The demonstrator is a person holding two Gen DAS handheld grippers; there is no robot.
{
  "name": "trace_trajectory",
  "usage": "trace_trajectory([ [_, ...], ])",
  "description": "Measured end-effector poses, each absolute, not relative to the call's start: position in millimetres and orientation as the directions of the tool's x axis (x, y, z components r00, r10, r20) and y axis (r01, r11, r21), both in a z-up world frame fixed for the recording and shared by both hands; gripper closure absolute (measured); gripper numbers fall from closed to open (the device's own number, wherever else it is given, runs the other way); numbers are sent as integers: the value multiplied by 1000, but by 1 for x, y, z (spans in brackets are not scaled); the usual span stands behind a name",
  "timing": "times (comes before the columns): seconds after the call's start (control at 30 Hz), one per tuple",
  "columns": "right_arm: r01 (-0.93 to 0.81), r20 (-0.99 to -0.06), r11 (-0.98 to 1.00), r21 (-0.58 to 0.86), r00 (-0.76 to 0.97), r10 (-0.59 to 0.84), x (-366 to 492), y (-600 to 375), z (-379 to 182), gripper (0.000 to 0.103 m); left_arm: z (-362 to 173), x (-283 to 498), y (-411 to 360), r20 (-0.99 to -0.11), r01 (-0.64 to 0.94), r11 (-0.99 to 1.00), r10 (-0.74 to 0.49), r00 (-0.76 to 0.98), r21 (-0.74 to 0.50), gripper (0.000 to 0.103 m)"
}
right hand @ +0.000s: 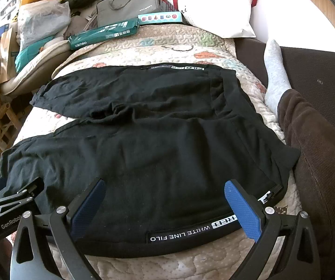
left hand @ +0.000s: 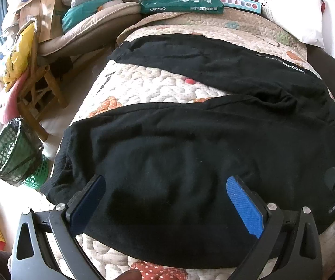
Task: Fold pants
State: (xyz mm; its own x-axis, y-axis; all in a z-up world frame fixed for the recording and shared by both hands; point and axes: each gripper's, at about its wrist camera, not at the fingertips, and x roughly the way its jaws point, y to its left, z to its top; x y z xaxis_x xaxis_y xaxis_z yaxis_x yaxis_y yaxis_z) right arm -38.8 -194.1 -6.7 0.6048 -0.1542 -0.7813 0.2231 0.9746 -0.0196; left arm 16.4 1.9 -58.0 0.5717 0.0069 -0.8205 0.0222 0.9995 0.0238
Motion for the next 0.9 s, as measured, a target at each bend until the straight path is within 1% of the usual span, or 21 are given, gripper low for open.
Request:
trace_trajectory([
  [0.9, 203, -766, 979, -34, 624, -156, -39, -188, -5, 0, -59, 16, 0, -821, 31, 999, 0, 570, 21, 0],
])
